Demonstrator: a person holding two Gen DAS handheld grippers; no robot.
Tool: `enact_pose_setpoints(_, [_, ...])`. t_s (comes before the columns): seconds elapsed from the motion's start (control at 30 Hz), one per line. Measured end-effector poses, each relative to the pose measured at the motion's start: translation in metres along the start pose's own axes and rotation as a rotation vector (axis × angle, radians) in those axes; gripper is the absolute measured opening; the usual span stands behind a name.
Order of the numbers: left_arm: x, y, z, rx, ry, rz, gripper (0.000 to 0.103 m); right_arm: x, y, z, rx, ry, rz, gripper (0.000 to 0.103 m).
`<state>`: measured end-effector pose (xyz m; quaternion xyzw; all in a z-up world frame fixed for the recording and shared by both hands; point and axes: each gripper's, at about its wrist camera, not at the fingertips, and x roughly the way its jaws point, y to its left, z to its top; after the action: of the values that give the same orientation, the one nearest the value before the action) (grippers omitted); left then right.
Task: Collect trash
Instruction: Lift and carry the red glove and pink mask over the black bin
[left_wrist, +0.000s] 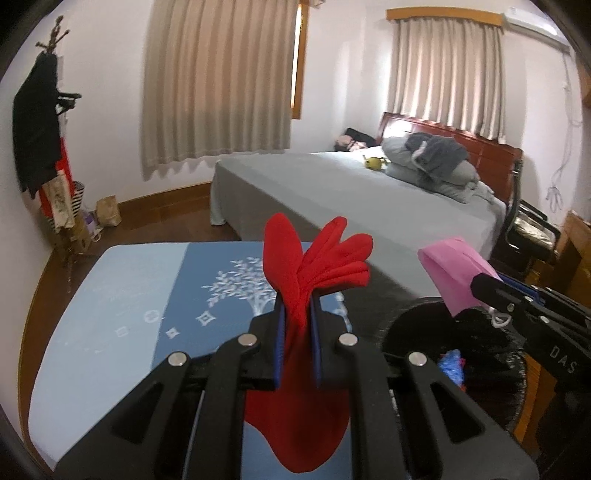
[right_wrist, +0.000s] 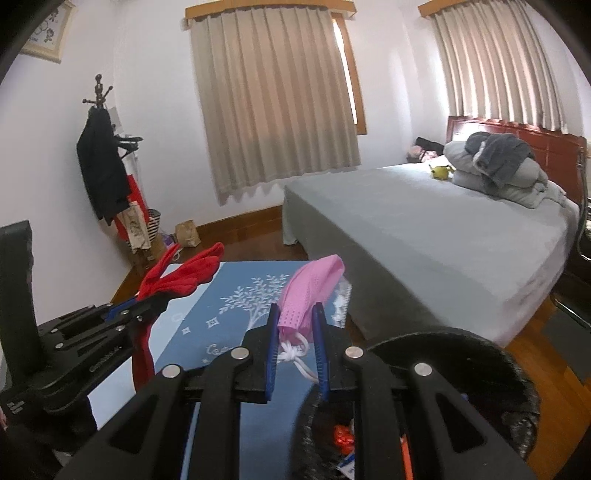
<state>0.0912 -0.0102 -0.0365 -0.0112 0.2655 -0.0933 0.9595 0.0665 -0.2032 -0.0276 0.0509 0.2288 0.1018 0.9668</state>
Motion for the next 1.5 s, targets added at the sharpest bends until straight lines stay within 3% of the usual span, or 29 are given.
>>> enact_pose_setpoints(0.8, [0.000, -0.120, -0.008, 0.144, -0.012, -0.235, 0.011, -0.070, -0.092, -0.021, 0.095, -0.048, -0.215, 0.018])
enact_pose_setpoints(1.17, [0.030, -0.165, -0.025, 0.192, 0.029, -0.329, 0.012, -0.075, -0.128, -0.036, 0.127, -0.020, -0.285, 0.018])
enact_pose_setpoints(1.5, [0.075, -0.183, -0.038, 0.197, 0.095, -0.380, 0.012, -0.057, -0.154, -0.052, 0.158, 0.025, -0.300, 0.018])
